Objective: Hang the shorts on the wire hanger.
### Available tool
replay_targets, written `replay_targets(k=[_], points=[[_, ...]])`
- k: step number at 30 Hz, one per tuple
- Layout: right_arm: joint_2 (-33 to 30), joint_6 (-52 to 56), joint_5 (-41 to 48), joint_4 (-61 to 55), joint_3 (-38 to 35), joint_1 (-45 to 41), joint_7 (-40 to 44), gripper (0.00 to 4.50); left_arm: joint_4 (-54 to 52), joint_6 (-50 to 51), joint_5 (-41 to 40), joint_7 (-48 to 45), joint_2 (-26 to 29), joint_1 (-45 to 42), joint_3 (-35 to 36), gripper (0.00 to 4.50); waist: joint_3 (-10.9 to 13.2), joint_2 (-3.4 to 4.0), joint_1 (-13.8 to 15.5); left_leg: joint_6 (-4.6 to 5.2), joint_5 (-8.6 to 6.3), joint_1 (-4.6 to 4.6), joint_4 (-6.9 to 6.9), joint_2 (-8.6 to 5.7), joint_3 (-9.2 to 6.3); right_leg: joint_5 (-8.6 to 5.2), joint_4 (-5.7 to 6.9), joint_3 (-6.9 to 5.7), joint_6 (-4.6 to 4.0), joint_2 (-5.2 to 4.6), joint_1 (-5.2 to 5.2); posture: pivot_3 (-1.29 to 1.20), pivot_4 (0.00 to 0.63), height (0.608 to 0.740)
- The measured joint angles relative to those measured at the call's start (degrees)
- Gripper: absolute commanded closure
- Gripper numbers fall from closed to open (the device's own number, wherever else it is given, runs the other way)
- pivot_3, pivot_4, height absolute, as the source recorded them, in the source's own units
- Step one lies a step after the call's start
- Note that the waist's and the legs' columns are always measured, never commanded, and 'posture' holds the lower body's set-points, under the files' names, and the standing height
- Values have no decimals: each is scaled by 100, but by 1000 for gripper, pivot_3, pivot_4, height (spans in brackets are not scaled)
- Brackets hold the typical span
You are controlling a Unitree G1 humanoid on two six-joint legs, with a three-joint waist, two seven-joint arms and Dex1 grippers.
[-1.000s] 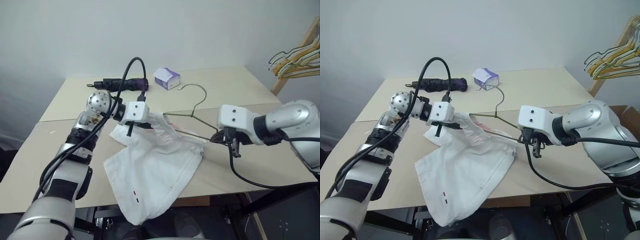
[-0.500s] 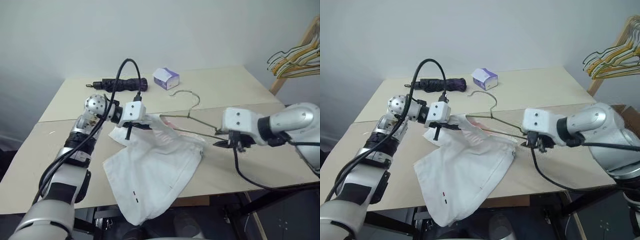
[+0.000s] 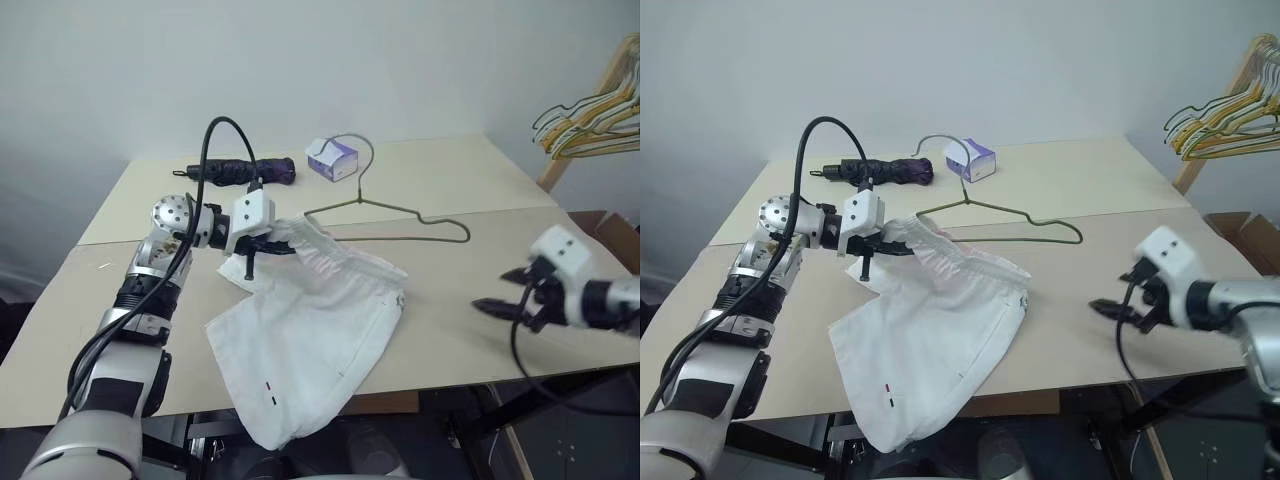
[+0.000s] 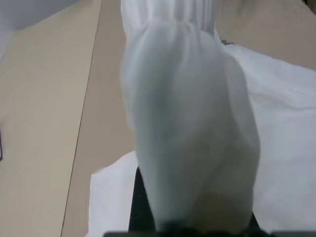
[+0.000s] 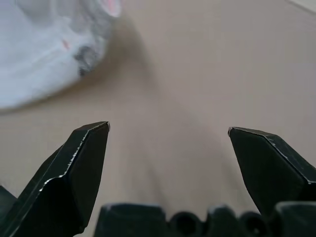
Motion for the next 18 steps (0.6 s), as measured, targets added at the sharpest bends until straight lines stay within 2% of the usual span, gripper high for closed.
replay_targets(k=[3,7,9,12,18], points=[[1188,0,172,41,46,-105,-794,34,-126,101,-15,4,-3,8,1,4500,-3,4,-20,0,0,13,-1,-2,-1,2,2,4,-3,1,9,-372,0,740],[1988,-11,190,295,339,-206,-1428,34,-221,198,-18,10,19,72,3,4500,-3,5,-10,0,0,16,-7,-3,-4,3,5,5,-4,2,5,-366,0,740],[2175,-11,200,411,523,-295,-1556,34,-273,221,-18,8,21,107,3,4500,-3,5,-7,0,0,16,-7,-3,-3,3,14,7,-4,1,0,-364,0,740],[2313,-17,213,520,708,-413,-1592,613,-337,233,-20,5,24,117,3,4500,-3,5,23,0,0,21,-7,-3,-3,3,19,7,-4,2,-2,-359,0,740],[2389,-48,373,544,745,-413,-1596,2645,-341,245,-20,5,53,121,3,4500,-3,5,90,-1,0,22,-9,-3,-3,2,19,7,-4,2,-3,-359,0,740]])
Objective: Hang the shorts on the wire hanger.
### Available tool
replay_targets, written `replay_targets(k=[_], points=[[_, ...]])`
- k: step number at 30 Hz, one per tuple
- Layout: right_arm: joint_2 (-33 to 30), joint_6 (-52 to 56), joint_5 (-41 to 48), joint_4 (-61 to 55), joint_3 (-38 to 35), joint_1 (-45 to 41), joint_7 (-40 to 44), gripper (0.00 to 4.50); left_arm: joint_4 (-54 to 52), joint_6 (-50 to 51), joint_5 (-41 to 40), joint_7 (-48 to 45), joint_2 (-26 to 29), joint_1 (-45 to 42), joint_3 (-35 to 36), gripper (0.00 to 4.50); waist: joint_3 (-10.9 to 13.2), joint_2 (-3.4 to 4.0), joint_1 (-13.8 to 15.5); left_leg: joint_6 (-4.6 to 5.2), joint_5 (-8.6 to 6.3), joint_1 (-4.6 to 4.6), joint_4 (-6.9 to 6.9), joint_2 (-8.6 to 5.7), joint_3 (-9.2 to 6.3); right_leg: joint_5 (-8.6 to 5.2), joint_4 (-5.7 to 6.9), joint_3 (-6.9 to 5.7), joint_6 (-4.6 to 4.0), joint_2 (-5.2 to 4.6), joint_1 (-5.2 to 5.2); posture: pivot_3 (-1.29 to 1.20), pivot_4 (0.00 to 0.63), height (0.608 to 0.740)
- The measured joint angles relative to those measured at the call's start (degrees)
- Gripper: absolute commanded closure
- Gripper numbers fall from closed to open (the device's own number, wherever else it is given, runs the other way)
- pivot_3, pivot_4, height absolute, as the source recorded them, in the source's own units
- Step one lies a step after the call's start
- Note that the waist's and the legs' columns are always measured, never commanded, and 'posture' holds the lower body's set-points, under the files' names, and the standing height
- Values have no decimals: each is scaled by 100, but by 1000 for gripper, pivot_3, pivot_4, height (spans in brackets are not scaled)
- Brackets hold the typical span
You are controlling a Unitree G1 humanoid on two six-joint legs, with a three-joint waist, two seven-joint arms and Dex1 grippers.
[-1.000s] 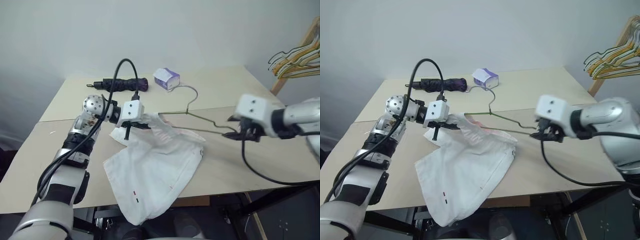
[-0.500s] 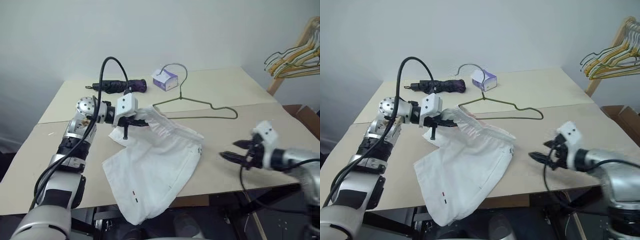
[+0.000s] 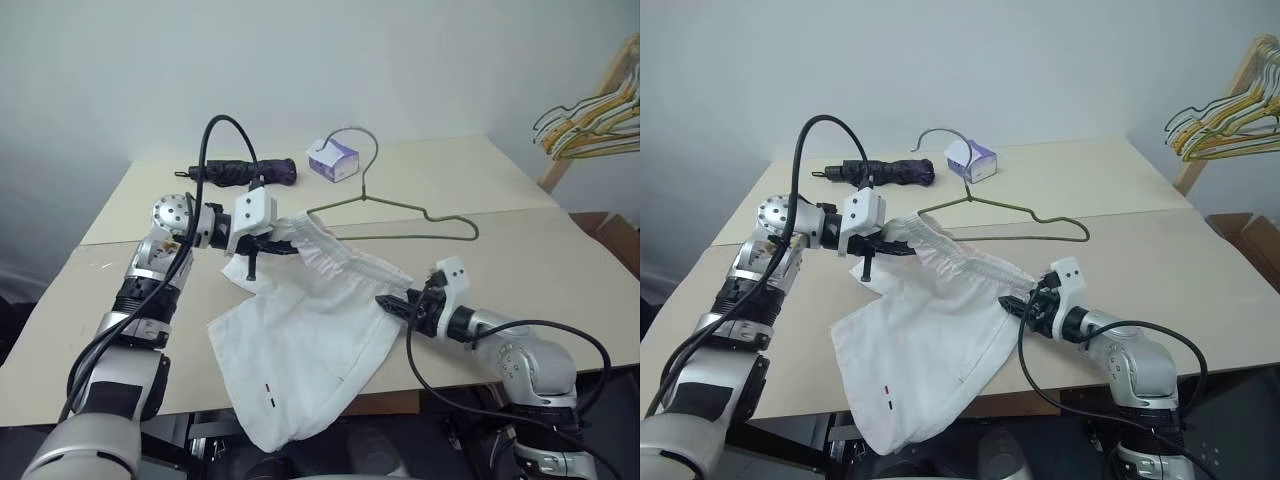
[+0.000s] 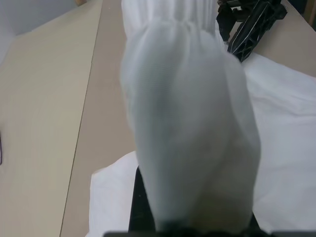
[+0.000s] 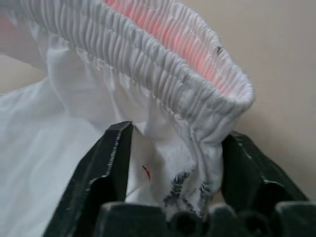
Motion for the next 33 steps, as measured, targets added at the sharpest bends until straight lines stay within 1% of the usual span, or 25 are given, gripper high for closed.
replay_targets(k=[1,4,5,6,11,16,19,26,33], points=[[0,-2,9,0,0,0,-6,3025,-3,4,0,0,3,3,0,4500,0,0,1,0,0,0,0,0,0,0,0,0,0,0,0,-360,0,740],[5,-7,78,0,-49,9,-63,3976,-94,49,-6,-5,14,74,0,4500,0,0,-5,0,0,0,-2,0,0,0,0,1,0,0,-2,-365,0,740],[5,-7,114,0,-93,9,-91,4374,-105,74,-7,-11,19,96,0,4500,0,0,-5,0,0,0,-2,0,0,0,1,1,0,0,-2,-367,0,740],[5,-7,216,-7,-183,9,-103,4443,-129,98,-11,-28,53,141,0,4500,0,0,-8,0,0,1,-2,0,0,0,2,1,0,0,-3,-368,0,740],[-53,-29,308,-31,-312,9,-153,4443,-214,96,-11,-194,250,281,-1,4500,0,0,-17,0,0,1,-3,0,1,0,3,3,0,0,-5,-375,0,740],[-430,-35,525,-30,-566,7,-75,4443,-182,-56,38,-298,507,418,-3,4500,0,0,-10,0,0,1,-3,0,1,0,2,2,0,0,-5,-377,0,740],[-628,-65,651,-31,-581,10,31,4443,-157,-164,59,-289,556,518,-11,4500,0,0,-18,0,0,2,-4,1,2,0,2,3,0,-1,-5,-374,0,740],[-845,-122,772,26,-618,17,69,4443,-93,-264,142,-212,664,590,-23,4500,0,0,-12,0,0,1,-4,1,2,0,2,3,0,-1,-5,-372,0,740],[-978,-194,865,29,-618,48,126,4443,157,-400,461,94,708,629,-91,4500,0,0,-16,0,0,2,-5,1,3,0,2,3,1,-1,-5,-371,0,740]])
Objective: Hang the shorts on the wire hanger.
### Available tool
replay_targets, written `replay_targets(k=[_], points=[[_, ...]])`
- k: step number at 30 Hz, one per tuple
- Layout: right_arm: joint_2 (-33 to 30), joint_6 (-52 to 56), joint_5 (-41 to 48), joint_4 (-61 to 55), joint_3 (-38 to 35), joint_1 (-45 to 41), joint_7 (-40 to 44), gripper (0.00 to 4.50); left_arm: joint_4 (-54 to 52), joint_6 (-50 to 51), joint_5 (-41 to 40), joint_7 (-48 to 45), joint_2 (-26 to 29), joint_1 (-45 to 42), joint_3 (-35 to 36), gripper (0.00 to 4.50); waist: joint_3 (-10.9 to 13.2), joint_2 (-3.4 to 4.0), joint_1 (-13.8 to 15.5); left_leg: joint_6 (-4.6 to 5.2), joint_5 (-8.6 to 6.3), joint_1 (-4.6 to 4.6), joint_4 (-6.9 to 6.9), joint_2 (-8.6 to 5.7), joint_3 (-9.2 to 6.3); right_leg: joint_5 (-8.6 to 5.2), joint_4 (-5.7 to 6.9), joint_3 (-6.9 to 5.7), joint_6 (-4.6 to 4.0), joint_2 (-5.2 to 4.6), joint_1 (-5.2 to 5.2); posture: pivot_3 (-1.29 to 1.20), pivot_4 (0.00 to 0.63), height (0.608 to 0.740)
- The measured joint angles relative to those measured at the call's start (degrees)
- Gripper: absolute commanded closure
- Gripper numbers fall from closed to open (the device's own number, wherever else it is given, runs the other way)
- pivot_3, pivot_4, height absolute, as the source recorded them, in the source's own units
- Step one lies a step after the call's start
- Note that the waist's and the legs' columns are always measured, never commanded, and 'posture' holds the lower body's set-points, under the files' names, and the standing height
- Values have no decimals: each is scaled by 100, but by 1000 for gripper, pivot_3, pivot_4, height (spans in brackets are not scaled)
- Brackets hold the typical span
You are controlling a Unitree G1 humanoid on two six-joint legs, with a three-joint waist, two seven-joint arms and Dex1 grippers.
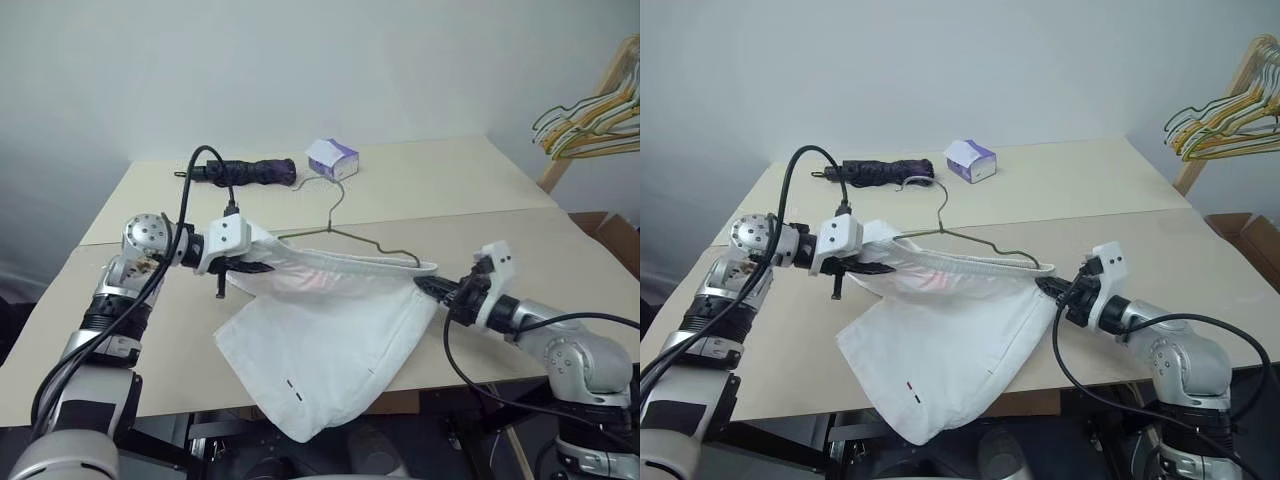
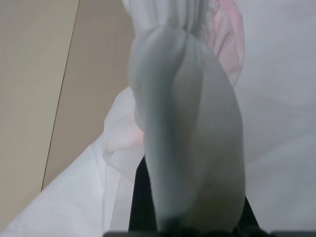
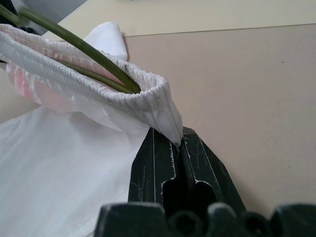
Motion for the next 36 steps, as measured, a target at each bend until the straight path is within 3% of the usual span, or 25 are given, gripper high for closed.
replay_targets(k=[11,19,22,29,33,36], points=[[-367,-98,21,-268,242,81,165,4443,302,-490,682,398,234,185,-405,4500,1,-1,12,0,0,-1,-6,0,1,-2,0,-1,4,-1,-6,-377,0,740],[-726,-420,-443,-1392,1144,53,133,4443,310,-7,668,650,-284,34,-391,4500,1,-3,-2,-1,0,-1,-5,0,1,-18,-1,-3,32,-4,-6,-395,0,740],[-731,-536,-832,-1479,1402,-25,-91,3743,298,133,623,652,-403,-75,-385,4500,1,-3,-5,-1,0,-1,-6,0,1,-18,-1,-3,31,-4,-7,-398,0,740],[-1142,-812,-1146,-1658,1569,225,107,1428,309,157,592,802,-462,-172,-366,4500,1,-5,-1,0,0,-1,-4,0,1,-18,-1,-5,31,-4,-4,-396,0,740],[-1706,-941,-996,-1459,1078,269,637,74,306,154,558,781,-454,-176,-358,4500,3,-8,-9,0,0,-2,-3,0,5,-18,-3,-6,32,-4,-1,-389,0,740],[-1890,-940,-587,-1121,383,-167,941,28,287,142,485,708,-438,-180,-349,4500,3,-8,-26,0,0,0,-3,3,10,-18,-3,-7,31,-4,-1,-385,0,740]])
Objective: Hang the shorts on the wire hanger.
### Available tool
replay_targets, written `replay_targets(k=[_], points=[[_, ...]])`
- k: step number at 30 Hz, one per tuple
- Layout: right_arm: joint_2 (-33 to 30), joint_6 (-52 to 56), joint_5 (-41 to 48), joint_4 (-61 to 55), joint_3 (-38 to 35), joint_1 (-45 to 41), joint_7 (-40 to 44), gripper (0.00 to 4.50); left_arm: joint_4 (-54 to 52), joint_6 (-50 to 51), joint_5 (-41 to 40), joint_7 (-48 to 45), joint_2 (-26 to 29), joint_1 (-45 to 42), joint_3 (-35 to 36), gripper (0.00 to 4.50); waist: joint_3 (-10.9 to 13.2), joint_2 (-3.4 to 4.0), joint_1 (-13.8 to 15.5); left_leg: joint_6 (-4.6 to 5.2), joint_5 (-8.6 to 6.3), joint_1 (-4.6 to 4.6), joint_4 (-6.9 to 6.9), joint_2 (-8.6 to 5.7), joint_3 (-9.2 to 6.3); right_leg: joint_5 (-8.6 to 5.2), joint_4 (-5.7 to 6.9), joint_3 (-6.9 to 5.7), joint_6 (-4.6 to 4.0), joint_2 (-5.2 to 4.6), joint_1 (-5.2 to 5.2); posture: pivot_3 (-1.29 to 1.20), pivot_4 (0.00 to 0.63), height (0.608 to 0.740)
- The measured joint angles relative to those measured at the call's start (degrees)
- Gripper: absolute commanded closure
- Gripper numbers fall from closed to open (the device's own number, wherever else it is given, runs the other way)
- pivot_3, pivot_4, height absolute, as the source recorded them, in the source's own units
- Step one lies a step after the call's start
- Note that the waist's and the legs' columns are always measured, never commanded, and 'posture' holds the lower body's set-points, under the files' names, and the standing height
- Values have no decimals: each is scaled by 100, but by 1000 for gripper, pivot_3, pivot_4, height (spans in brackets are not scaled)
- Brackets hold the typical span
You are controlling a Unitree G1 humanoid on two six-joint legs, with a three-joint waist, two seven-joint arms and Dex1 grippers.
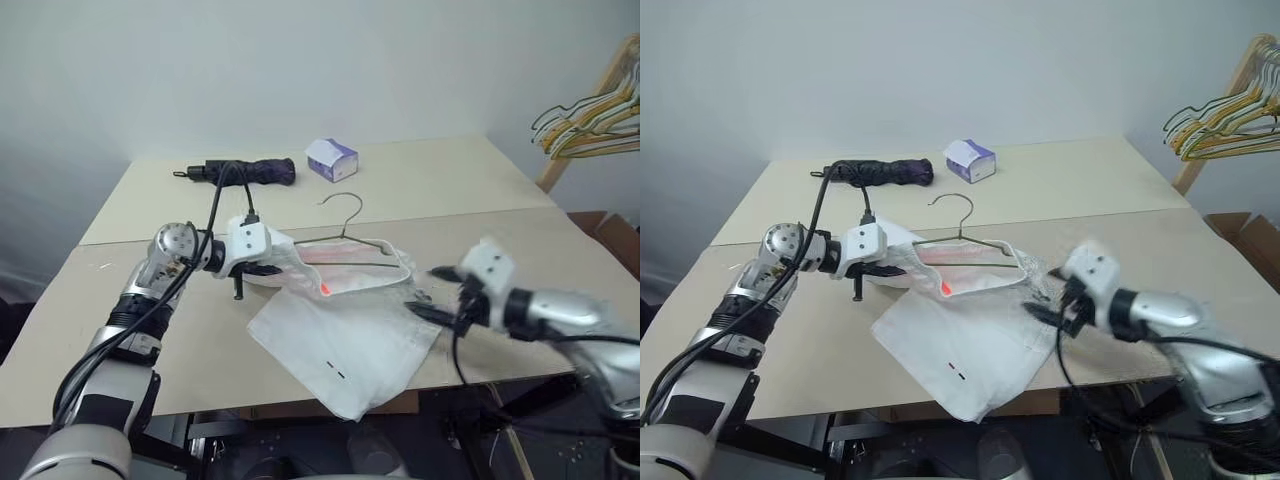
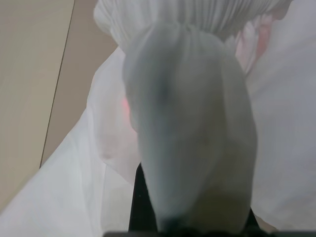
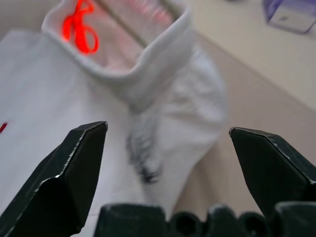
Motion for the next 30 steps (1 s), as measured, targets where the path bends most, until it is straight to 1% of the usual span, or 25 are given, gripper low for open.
replay_targets(k=[2,5,8,9,11,14,18,22,23,24,26,27,30], points=[[-107,1,217,192,-224,-392,208,28,-6,-20,-18,-45,17,-15,1,4500,0,0,-9,0,0,0,-2,1,2,1,0,-1,-1,0,0,-386,0,740],[-313,4,326,561,-154,-993,526,28,-20,-33,-27,-114,29,-69,11,4500,0,-1,-6,0,0,-1,-1,1,3,2,-3,-3,-3,0,1,-392,0,740],[-681,-159,-139,1098,669,-1498,1012,28,-23,-49,-55,-182,32,-111,42,4500,0,-1,-7,0,0,-2,-1,0,4,1,-5,-4,-2,-3,-1,-391,0,740],[-712,-292,-372,1393,1053,-1711,1248,28,-25,-55,-74,-210,25,-123,51,4500,0,-1,-24,0,0,-2,0,0,5,1,-5,-3,-1,-3,-1,-389,0,740],[-703,-535,-714,1815,1599,-1982,1586,28,-26,-69,-120,-243,5,-146,58,4500,1,-1,-60,0,0,-2,-3,0,5,0,-5,-3,-1,-5,-1,-389,0,740],[-497,-894,-1154,2356,2207,-2480,1985,28,-21,-86,-151,-263,-13,-184,74,4500,1,-1,-130,0,0,-5,-4,-1,5,4,-5,-2,-6,-7,-3,-390,0,740],[-147,-1219,-1553,2822,2623,-3029,2315,28,-24,-138,-188,-325,-51,-222,75,4500,1,-1,-197,0,1,-4,-2,-1,5,7,-4,-3,-11,-6,-2,-393,0,740],[209,-1411,-1867,3217,2986,-3267,2523,28,-21,-152,-194,-371,-71,-224,74,4500,0,-1,-242,1,1,-4,-1,-1,5,13,-3,-3,-22,-6,-2,-388,0,740],[282,-1445,-1923,3291,3037,-3297,2591,394,-22,-153,-194,-376,-78,-224,74,4500,0,-1,-248,1,1,-4,-1,-2,4,16,-3,-2,-27,-6,-3,-388,0,740],[333,-1478,-1982,3367,3113,-3341,2632,589,-21,-153,-194,-383,-83,-226,74,4500,0,-1,-252,1,1,-4,-1,-2,4,17,-3,-3,-28,-6,-3,-385,0,740],[432,-1542,-2104,3521,3170,-3421,2714,1290,-21,-153,-194,-393,-96,-237,74,4500,0,-1,-256,1,1,-4,-1,-2,4,17,-2,-2,-29,-6,-2,-385,0,740],[468,-1568,-2144,3592,3172,-3450,2740,1564,-21,-153,-194,-398,-99,-248,74,4500,0,-1,-256,1,1,-4,0,-2,4,18,-2,-3,-29,-6,-2,-385,0,740],[535,-1580,-2242,3659,3172,-3471,2841,2711,-23,-155,-194,-425,-101,-262,74,4500,0,-1,-264,1,1,-4,-1,-2,3,17,-2,-3,-29,-6,-4,-386,0,740]])
